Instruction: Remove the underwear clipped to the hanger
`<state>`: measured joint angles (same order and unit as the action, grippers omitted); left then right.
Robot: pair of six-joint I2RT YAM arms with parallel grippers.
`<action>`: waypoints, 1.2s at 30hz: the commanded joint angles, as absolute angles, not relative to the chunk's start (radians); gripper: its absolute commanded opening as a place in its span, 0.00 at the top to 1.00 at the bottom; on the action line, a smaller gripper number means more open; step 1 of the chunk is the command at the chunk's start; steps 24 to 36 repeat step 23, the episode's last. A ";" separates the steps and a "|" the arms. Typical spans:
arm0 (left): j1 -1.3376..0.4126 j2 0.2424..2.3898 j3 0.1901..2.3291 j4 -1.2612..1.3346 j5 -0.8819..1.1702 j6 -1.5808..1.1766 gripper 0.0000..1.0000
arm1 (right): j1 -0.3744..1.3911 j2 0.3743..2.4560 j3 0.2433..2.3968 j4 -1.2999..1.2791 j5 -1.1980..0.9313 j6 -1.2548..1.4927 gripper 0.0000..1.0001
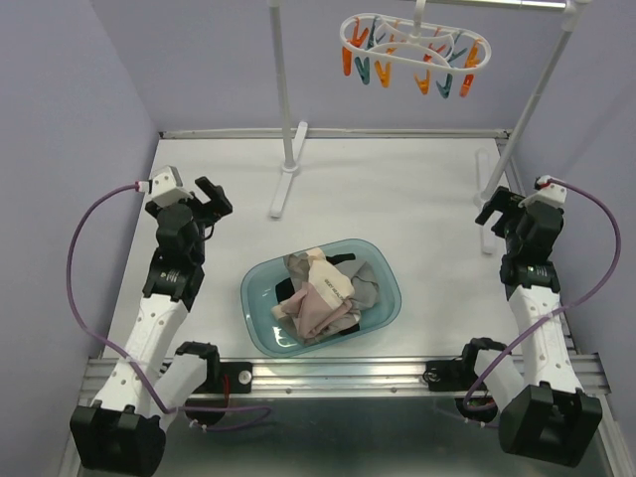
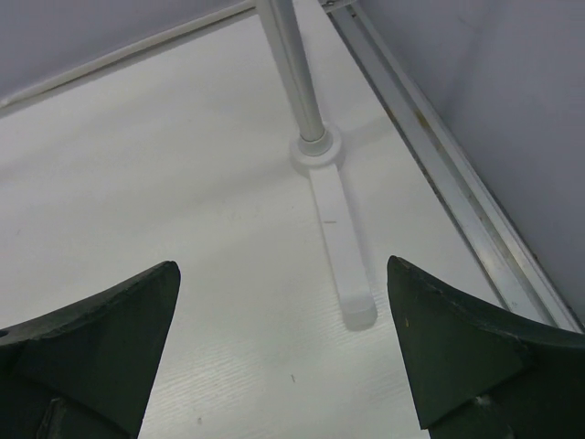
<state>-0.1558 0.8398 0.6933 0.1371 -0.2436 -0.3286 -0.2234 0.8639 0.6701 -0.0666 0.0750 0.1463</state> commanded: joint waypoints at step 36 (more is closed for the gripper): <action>-0.155 0.680 0.589 0.163 -0.397 -0.232 0.01 | -0.233 0.907 0.690 -0.012 0.344 0.234 0.00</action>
